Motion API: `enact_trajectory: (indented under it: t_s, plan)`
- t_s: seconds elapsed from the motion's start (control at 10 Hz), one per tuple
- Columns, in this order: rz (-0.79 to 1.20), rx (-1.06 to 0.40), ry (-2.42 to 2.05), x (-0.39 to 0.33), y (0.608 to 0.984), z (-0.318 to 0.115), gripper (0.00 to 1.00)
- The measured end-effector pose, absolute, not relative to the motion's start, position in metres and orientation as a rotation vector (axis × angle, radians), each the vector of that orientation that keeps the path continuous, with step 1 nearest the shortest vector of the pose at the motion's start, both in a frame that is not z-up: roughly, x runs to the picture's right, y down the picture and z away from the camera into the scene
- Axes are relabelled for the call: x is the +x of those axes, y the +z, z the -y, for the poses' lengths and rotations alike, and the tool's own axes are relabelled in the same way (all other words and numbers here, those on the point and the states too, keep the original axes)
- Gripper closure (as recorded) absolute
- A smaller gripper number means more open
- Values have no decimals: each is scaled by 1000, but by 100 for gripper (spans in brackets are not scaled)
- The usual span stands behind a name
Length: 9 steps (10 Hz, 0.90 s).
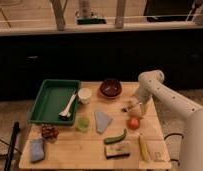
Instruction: Place fork in plastic cup
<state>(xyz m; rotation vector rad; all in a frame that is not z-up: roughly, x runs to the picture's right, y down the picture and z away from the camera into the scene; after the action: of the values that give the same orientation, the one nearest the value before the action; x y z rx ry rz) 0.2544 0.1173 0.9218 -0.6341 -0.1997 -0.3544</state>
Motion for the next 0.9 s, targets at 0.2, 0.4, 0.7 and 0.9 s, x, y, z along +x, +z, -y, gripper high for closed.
enact_trajectory:
  t_s: [0.2,0.4,0.7,0.9]
  plan:
    - [201,-652,-367,250,930,-122,22]
    - [202,-662,-378,246,936,-125,39]
    - [203,-671,-379,246,938,-127,68]
    - [202,-666,-382,246,935,-122,90]
